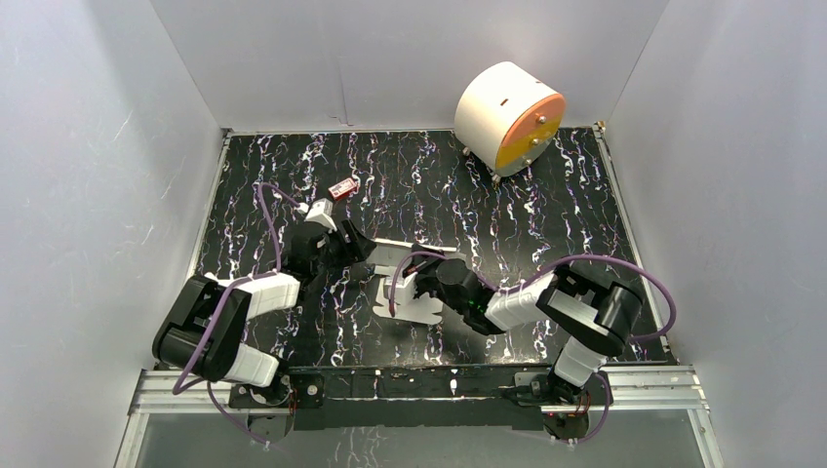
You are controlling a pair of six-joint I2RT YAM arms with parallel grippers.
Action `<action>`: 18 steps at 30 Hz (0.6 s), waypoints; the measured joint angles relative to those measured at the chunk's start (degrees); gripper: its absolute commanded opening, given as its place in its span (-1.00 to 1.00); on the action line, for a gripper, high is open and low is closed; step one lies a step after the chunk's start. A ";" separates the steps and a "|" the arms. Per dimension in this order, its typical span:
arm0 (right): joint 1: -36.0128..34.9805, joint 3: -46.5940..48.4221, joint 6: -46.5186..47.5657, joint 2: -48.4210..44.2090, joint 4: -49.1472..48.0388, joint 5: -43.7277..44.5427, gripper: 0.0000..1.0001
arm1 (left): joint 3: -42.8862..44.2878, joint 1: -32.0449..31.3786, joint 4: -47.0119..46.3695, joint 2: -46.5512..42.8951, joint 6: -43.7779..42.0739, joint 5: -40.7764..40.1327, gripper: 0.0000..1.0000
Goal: Fold the paper box
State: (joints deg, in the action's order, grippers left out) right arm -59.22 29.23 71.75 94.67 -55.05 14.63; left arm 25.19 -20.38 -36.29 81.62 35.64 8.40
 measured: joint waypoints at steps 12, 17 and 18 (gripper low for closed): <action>0.02 -0.15 -0.87 -0.59 1.31 -0.04 -1.00 | 0.72 0.46 3.45 -1.01 0.39 -2.95 0.36; 0.00 -0.15 -0.81 -1.05 1.55 -0.24 -1.00 | 0.70 1.20 3.17 -3.69 2.12 -3.02 0.41; 0.00 -0.15 -0.79 -1.11 1.60 -0.26 -1.00 | 0.70 1.25 3.02 -3.96 2.78 -2.84 0.41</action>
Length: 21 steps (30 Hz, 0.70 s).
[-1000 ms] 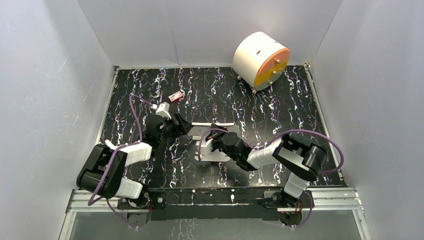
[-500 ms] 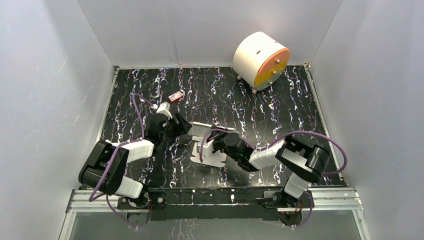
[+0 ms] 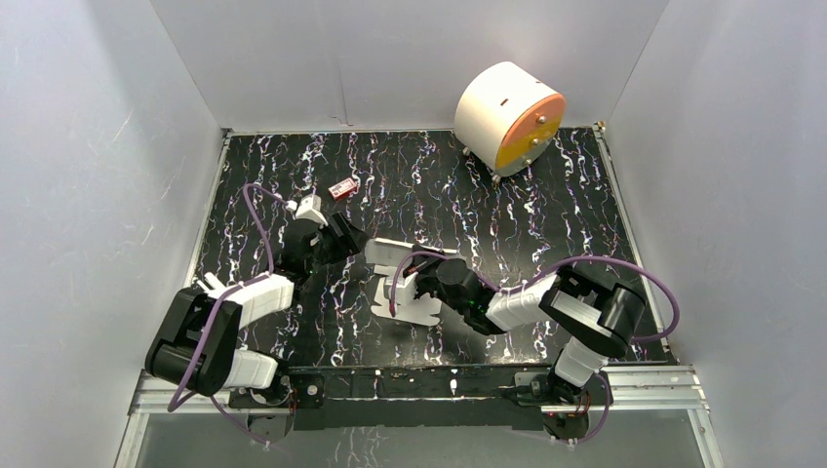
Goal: Fold the paper box
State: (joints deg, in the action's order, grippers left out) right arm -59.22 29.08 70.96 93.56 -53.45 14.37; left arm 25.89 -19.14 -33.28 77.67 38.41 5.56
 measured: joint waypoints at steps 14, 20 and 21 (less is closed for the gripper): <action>0.00 0.00 0.22 -0.15 0.15 -0.68 -1.00 | 0.15 0.20 -1.42 -0.48 4.66 3.87 0.39; 0.00 0.00 0.24 -0.17 0.11 -0.74 -1.00 | 1.27 -0.57 -1.27 2.10 4.35 4.74 0.36; 0.00 0.00 0.24 -0.17 0.09 -0.74 -1.00 | 1.27 -0.79 -1.14 2.23 4.20 4.79 0.36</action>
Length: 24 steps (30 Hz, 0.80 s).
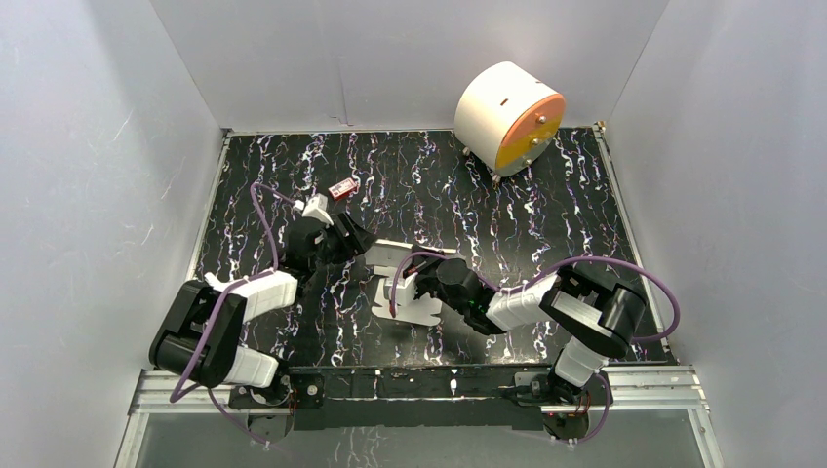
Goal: Fold the paper box
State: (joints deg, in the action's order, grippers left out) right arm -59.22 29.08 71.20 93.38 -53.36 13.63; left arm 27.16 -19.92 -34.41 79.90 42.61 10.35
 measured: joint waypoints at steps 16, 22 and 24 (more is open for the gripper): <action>0.00 -0.07 0.15 0.00 -0.81 0.09 -1.00 | 0.00 -6.71 3.28 -0.35 -3.72 -5.14 0.37; -0.04 -0.07 0.11 0.02 -0.87 -0.31 -1.00 | 0.33 -7.76 3.85 -0.09 -4.74 -6.95 0.35; -0.09 -0.07 0.11 0.11 -1.09 -0.28 -1.00 | 0.98 -8.48 4.09 0.39 -5.16 -7.67 0.34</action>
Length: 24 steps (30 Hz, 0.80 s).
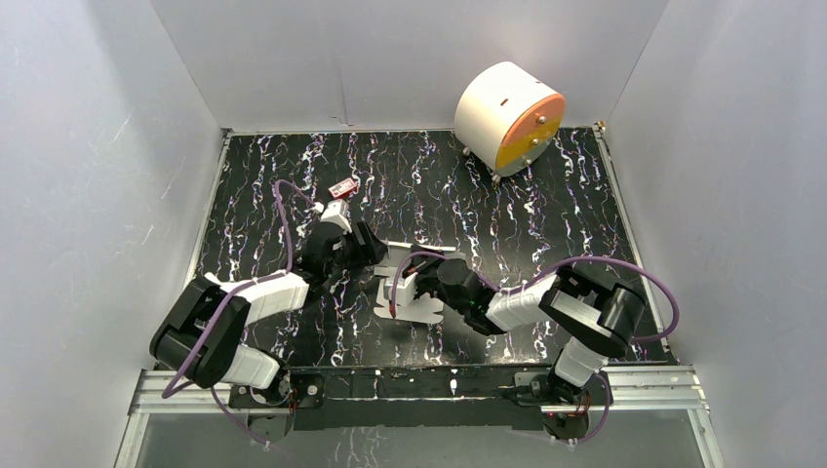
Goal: Fold the paper box
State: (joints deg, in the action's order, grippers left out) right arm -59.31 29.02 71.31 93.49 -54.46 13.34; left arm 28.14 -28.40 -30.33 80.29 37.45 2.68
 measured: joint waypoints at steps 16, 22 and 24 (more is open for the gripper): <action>-0.85 -0.46 2.01 0.83 -2.08 1.09 -1.00 | 1.07 -2.60 4.92 -2.82 1.70 -6.62 0.41; -0.96 -0.66 2.64 1.29 -2.69 1.27 -1.00 | -0.87 -2.75 9.84 -10.32 5.55 -10.21 0.38; -0.98 -0.63 2.82 1.51 -2.78 1.49 -1.00 | -1.81 -2.84 11.80 -12.66 6.82 -10.95 0.33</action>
State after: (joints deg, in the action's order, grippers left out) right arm -60.29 28.38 74.13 95.00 -57.23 14.83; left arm 26.33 -31.24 -18.52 67.64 44.27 -8.27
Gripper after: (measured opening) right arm 0.054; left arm 0.695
